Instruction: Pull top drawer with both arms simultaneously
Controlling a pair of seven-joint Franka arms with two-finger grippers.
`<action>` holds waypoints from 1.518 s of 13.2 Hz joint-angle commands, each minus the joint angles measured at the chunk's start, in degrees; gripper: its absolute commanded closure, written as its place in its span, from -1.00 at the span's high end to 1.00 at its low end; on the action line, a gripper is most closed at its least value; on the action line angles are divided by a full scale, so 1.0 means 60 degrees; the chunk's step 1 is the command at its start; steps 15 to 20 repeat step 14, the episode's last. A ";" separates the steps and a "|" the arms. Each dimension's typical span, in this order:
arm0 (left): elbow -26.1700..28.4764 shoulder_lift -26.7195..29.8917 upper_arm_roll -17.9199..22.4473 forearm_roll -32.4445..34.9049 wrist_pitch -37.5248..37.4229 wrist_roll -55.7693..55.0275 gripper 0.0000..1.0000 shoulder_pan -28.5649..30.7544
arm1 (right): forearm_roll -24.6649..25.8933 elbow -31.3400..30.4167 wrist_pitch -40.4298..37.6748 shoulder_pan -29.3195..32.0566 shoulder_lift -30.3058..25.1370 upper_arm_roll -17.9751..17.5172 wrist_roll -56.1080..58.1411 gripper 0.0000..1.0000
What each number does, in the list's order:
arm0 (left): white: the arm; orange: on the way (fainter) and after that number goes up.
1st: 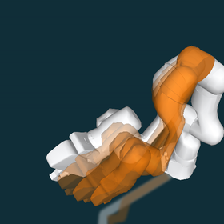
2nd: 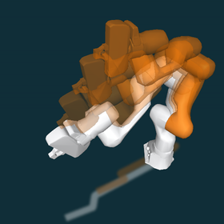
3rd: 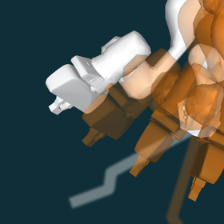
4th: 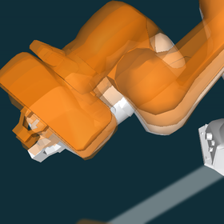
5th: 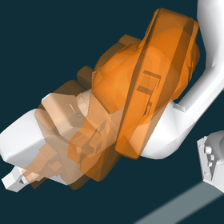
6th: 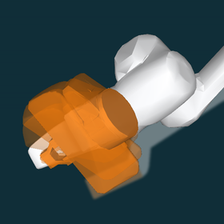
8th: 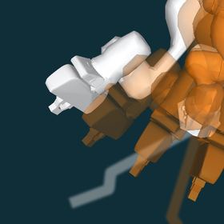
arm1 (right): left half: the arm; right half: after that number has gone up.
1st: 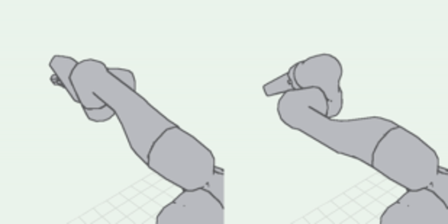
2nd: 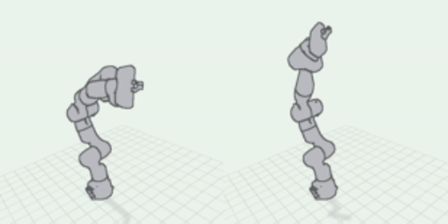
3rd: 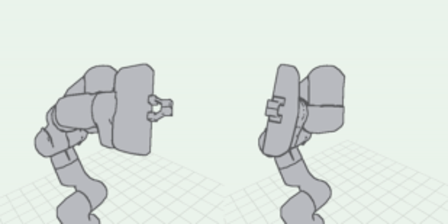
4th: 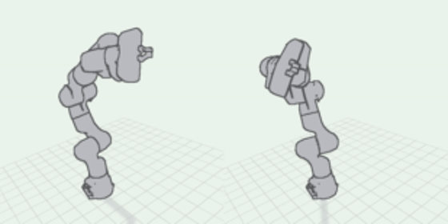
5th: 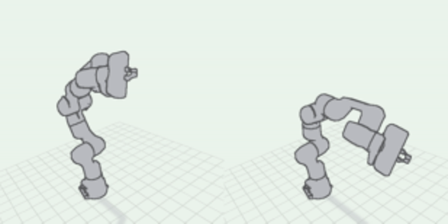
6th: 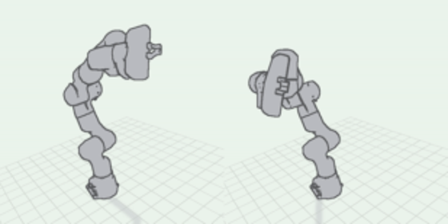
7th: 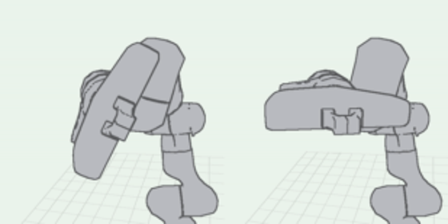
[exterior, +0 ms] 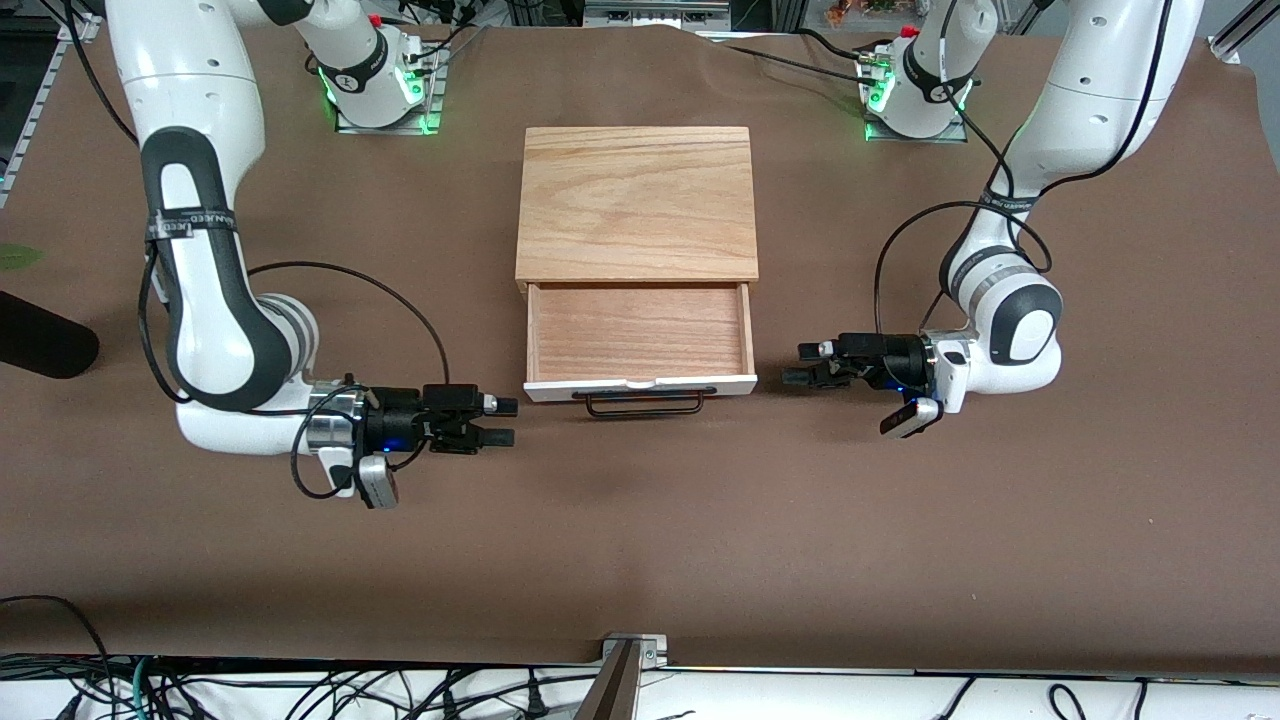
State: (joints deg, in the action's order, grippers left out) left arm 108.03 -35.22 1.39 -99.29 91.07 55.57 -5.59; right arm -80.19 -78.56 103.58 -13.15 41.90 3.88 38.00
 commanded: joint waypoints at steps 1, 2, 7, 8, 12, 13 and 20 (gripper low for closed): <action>-0.0089 -0.0106 0.0018 -0.0298 -0.0193 0.0245 1.00 -0.0005 | 0.2061 -0.0090 0.0341 -0.0079 -0.0755 0.0261 -0.1494 1.00; -0.0089 -0.0107 0.0018 -0.0298 -0.0193 0.0245 1.00 -0.0005 | 0.3188 -0.0090 0.0634 -0.0093 -0.1062 0.0247 -0.2399 1.00; -0.0482 -0.0471 -0.0011 -0.1068 -0.0120 0.0187 0.70 -0.0049 | 0.9661 -0.0119 0.0652 -0.0416 -0.1942 0.0232 -0.5789 1.00; -0.0978 -0.0632 -0.0011 -0.1611 -0.0105 0.0114 0.70 -0.0151 | 1.0500 -0.0119 0.0347 -0.0401 -0.2031 0.0261 -0.6125 1.00; -0.1583 -0.1248 -0.0026 -0.1748 0.0713 0.0201 0.79 -0.0531 | 1.2996 -0.0105 -0.0154 -0.0298 -0.2631 0.0697 -0.6173 1.00; -0.1612 -0.1365 -0.0026 -0.1762 0.0977 0.0201 0.79 -0.0634 | 1.3057 -0.0105 -0.0270 -0.0313 -0.2836 0.1034 -0.6144 1.00; -0.1932 -0.1482 -0.0040 -0.1777 0.1385 0.0158 0.79 -0.0737 | 1.3043 -0.0105 -0.0663 -0.0313 -0.2954 0.1124 -0.6143 1.00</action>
